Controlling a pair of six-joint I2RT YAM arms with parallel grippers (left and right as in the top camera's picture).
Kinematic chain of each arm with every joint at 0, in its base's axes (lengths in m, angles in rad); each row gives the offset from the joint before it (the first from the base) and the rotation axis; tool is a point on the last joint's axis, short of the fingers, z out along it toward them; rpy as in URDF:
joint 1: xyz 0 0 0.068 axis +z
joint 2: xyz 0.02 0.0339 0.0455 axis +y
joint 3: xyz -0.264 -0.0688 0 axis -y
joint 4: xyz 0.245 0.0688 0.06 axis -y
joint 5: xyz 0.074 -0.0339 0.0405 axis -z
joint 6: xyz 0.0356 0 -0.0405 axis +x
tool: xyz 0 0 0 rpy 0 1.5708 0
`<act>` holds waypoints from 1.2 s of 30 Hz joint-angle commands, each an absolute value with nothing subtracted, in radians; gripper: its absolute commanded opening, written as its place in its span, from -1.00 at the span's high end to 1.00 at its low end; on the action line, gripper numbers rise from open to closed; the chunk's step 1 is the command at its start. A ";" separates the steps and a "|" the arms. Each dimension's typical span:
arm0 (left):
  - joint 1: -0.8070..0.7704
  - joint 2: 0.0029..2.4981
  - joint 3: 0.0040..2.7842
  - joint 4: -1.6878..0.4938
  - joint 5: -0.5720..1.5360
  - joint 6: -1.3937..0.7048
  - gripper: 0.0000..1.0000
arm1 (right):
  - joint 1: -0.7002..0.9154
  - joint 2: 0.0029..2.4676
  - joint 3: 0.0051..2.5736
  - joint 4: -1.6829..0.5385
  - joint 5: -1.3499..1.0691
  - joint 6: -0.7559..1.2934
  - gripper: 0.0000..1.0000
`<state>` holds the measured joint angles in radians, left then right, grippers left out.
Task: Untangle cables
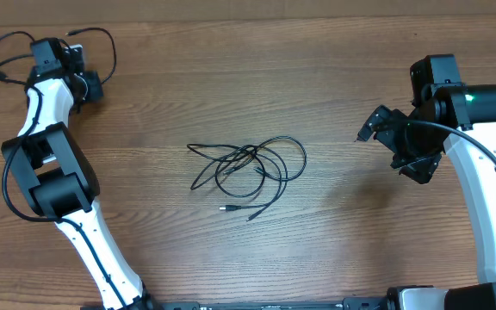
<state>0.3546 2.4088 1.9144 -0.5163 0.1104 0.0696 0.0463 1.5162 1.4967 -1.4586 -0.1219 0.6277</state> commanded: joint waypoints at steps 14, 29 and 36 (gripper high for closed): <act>0.367 2.325 2.046 -0.526 0.084 -0.391 0.74 | 0.044 1.517 1.493 -1.468 -0.106 0.619 -1.00; 0.307 2.440 2.035 -0.612 0.127 0.177 -0.46 | 0.044 1.517 1.493 -1.476 -0.107 0.619 -1.00; 0.304 2.492 2.035 -0.625 0.043 0.252 -0.31 | 0.044 1.517 1.493 -1.478 -0.106 0.619 -1.00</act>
<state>0.3004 2.4714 2.0422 -0.6228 0.1009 0.1848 0.0463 1.5162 1.4967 -1.4796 -0.1223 0.6277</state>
